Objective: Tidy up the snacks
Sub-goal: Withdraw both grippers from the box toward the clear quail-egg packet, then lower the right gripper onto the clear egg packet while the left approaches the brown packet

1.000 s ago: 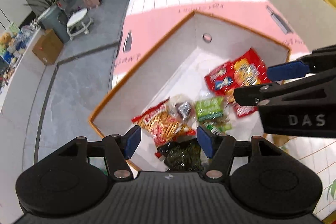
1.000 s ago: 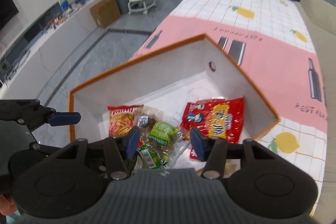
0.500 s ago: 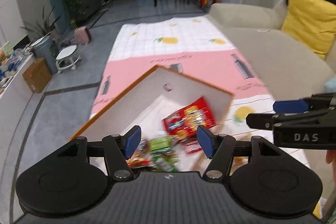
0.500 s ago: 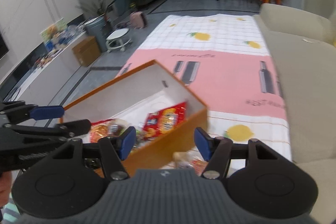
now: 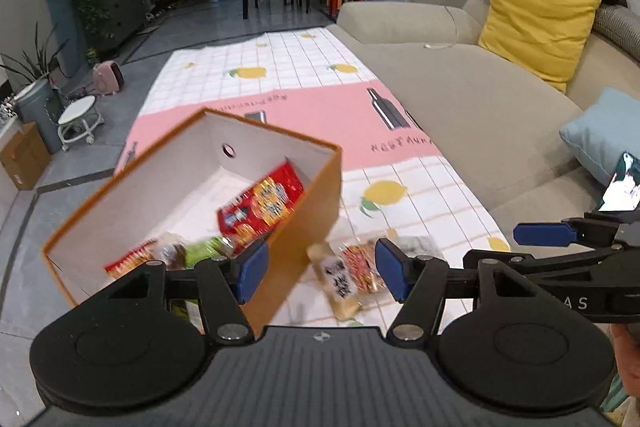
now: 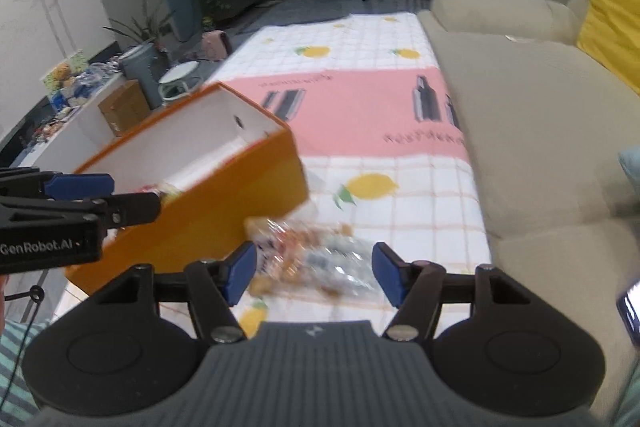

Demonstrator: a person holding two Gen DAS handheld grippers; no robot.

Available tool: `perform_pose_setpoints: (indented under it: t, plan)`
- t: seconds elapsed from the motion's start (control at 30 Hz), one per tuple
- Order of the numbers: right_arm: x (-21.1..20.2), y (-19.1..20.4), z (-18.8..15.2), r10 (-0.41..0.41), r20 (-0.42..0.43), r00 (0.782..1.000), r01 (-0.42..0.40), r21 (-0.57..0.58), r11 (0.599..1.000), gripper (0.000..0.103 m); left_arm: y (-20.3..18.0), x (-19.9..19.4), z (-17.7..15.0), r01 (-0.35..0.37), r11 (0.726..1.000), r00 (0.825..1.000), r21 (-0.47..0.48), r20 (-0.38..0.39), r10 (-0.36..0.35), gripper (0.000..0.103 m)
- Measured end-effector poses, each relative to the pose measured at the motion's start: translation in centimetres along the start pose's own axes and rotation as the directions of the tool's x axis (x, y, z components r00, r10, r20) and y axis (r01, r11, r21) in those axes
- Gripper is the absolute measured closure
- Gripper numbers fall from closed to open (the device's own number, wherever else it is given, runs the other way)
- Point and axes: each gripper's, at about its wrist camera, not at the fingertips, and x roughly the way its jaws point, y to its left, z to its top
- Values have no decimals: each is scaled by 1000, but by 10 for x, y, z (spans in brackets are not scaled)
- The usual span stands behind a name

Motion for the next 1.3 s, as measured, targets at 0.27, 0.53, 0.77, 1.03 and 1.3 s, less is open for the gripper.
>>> perform_pose_setpoints:
  t: [0.27, 0.53, 0.77, 1.03, 1.3]
  plan:
    - [24, -27, -33, -62, -45, 997, 64, 44, 997, 40, -17, 25, -25, 29, 999, 999, -25, -32, -30, 31]
    - [50, -36, -48, -81, -71, 994, 83, 21, 996, 40, -24, 52, -43, 44, 999, 997, -31, -57, -46, 30]
    - [62, -35, -46, -56, -58, 997, 56, 3, 998, 41, -23, 71, -42, 54, 998, 996, -39, -65, -57, 28]
    - [85, -25, -43, -64, -67, 996, 56, -116, 992, 43, -16, 93, -42, 35, 999, 993, -35, -109, -38, 28]
    - [115, -3, -43, -56, -63, 996, 32, -326, 945, 33, -12, 102, -46, 10, 1000, 989, -6, -145, -11, 28]
